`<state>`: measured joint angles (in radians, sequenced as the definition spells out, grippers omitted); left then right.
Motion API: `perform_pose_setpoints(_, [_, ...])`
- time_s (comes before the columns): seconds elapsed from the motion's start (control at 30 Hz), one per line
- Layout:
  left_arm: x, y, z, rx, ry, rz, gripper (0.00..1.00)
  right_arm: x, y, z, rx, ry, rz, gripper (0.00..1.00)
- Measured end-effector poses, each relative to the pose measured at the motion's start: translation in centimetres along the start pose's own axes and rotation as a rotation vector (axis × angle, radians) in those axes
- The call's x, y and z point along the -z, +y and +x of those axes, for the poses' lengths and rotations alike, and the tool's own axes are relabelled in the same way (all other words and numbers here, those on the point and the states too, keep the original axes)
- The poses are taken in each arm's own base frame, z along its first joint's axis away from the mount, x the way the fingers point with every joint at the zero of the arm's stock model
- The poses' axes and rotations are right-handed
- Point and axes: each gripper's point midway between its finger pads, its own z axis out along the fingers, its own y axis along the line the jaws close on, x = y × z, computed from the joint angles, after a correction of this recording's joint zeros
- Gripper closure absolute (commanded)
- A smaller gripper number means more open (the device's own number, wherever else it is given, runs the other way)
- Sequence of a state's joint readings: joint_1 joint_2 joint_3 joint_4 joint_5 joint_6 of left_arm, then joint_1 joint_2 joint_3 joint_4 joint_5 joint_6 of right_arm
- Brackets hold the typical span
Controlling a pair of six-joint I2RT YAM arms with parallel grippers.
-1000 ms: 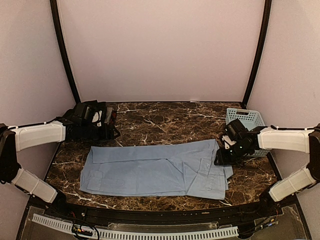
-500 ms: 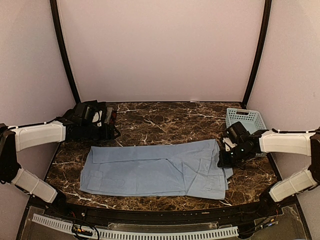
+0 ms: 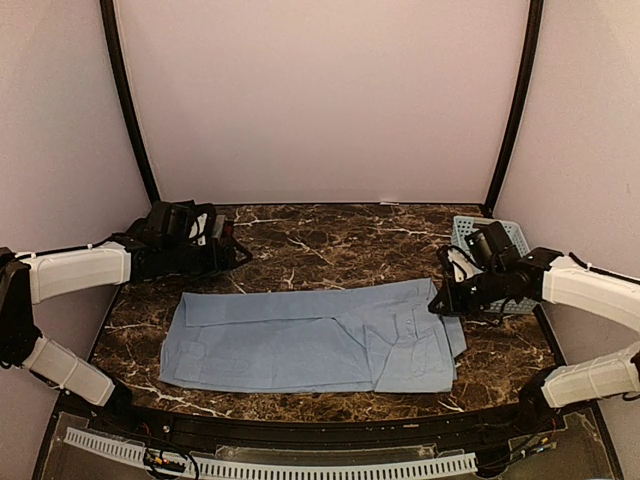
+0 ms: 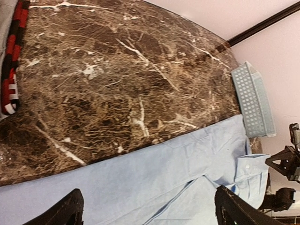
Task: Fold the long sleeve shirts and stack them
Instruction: Pick up the sleeve from the rectangle-folded shirt, then pass from the right arm to the left
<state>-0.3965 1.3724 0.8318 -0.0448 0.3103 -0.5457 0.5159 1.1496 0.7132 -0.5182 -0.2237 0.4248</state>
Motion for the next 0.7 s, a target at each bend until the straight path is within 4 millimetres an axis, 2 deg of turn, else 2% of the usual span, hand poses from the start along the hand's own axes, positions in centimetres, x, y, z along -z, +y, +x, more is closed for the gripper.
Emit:
perform_pose_setpoints(0.33, [1.1,-7.2,-0.9,-0.131,-0.021,0.338,0.11,4.6,9.9,-5.4,0.266,-0.081,-0.363,1.0])
perform_pose_setpoints(0.5, [2.4,-12.4,0.3,-0.313,-0.017,0.51,0.11,5.1,14.8,-7.5,0.421,-0.057,-0.547,1.0])
perform_pose_setpoints(0.7, [3.8,-18.8,1.3,-0.534,-0.031,0.686,0.11,5.0,19.5,-8.5,0.57,-0.015,-0.706,1.0])
